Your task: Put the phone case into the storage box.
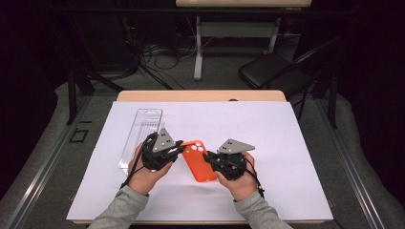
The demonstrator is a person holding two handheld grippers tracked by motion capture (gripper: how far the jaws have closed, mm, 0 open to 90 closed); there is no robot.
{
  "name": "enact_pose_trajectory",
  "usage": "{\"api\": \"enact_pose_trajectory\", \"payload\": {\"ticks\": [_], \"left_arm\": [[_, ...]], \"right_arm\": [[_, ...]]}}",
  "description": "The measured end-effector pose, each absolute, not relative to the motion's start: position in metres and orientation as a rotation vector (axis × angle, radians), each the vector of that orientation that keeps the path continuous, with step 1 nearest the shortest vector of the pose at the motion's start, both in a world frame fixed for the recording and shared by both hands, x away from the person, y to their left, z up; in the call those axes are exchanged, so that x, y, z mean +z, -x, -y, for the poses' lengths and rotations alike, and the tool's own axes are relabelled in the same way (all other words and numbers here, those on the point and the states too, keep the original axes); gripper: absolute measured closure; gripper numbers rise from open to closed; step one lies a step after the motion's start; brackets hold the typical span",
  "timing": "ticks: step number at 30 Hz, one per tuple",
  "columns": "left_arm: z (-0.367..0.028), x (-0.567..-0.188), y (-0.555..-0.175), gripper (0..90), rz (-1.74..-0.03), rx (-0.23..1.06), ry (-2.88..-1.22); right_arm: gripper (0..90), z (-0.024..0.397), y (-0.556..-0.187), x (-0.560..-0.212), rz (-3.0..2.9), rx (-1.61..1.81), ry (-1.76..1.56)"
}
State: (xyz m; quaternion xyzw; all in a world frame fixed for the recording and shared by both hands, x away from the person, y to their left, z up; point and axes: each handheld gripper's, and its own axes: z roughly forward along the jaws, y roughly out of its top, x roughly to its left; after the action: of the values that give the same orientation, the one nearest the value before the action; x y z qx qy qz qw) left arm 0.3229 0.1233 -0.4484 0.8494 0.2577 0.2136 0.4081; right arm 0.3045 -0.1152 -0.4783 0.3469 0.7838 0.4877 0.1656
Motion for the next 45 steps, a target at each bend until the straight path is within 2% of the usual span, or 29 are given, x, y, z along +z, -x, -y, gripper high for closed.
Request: {"api": "enact_pose_trajectory", "payload": {"ticks": [21,45], "left_arm": [[-0.1303,-0.4495,-0.3302,80.4,-0.657,0.45,-2.133],[-0.1315,-0.4471,-0.3273,80.8,-0.668,0.45,-2.116]], "right_arm": [[82.4,0.1143,-0.3051,-0.4792,-2.247,1.393,-0.982],[81.7,0.1155,-0.3067,-0.4798,-2.256,1.431,-1.003]]}}
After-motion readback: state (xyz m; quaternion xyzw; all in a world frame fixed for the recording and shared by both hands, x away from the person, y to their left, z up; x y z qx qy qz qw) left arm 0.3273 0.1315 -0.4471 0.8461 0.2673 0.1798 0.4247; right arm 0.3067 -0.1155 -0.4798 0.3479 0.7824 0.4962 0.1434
